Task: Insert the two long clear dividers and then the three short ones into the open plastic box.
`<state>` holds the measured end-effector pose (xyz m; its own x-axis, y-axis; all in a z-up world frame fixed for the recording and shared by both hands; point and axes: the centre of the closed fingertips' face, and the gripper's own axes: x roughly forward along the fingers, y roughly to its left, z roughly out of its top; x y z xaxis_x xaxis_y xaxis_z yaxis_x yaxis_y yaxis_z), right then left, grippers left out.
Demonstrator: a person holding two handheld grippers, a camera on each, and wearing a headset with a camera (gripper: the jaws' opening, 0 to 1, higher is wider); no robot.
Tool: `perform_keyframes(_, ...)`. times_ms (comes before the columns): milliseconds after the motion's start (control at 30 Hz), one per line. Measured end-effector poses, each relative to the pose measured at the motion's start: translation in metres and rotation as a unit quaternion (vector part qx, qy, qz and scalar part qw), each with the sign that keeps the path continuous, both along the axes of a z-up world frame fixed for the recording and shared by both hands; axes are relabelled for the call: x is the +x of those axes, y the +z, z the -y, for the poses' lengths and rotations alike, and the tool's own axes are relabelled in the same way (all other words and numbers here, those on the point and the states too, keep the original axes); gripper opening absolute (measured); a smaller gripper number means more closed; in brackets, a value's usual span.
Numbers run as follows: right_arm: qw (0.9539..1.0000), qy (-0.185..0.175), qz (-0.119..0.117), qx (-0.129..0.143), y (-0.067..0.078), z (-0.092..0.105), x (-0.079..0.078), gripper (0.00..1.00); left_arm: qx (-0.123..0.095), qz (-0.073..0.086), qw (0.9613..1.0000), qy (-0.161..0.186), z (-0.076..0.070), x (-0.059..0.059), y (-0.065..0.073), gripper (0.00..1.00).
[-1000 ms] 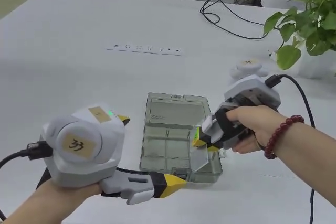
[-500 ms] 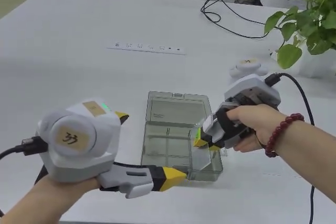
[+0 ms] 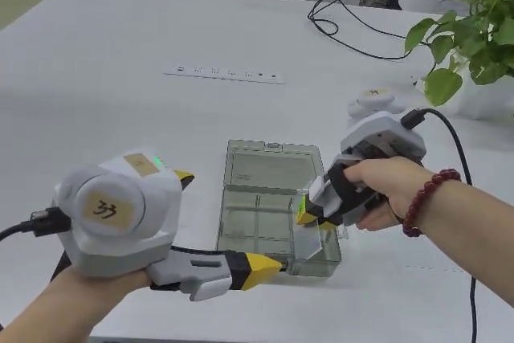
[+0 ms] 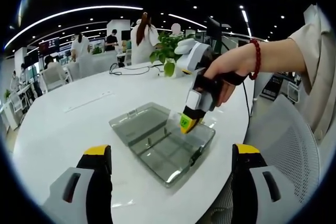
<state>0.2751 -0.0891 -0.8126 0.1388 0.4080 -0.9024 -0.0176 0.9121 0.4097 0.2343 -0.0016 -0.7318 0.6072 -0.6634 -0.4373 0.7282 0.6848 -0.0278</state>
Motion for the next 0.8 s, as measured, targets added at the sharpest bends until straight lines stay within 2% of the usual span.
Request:
perform_keyframes(133,0.9997,0.014,0.003,-0.017,-0.001,0.000,0.002,0.07,0.001,0.001,1.0000,0.001,0.000,0.000,0.000,0.97)
perform_keyframes(233,0.9983,0.038,0.013,-0.043,-0.001,0.000,0.002,0.07,0.000,0.003,1.0000,0.001,0.000,0.000,0.001,0.97)
perform_keyframes(533,0.9873,0.104,0.045,-0.111,-0.004,-0.003,0.004,0.07,0.002,0.003,1.0000,0.006,-0.002,0.000,0.001,0.97)
perform_keyframes(633,0.9846,0.114,0.048,-0.123,-0.007,-0.005,0.004,0.07,0.003,0.002,1.0000,0.008,-0.003,-0.001,0.002,0.96)
perform_keyframes(800,0.9830,0.118,0.049,-0.132,-0.011,-0.004,0.004,0.07,0.006,0.003,0.9999,0.010,-0.004,-0.002,0.002,0.96)
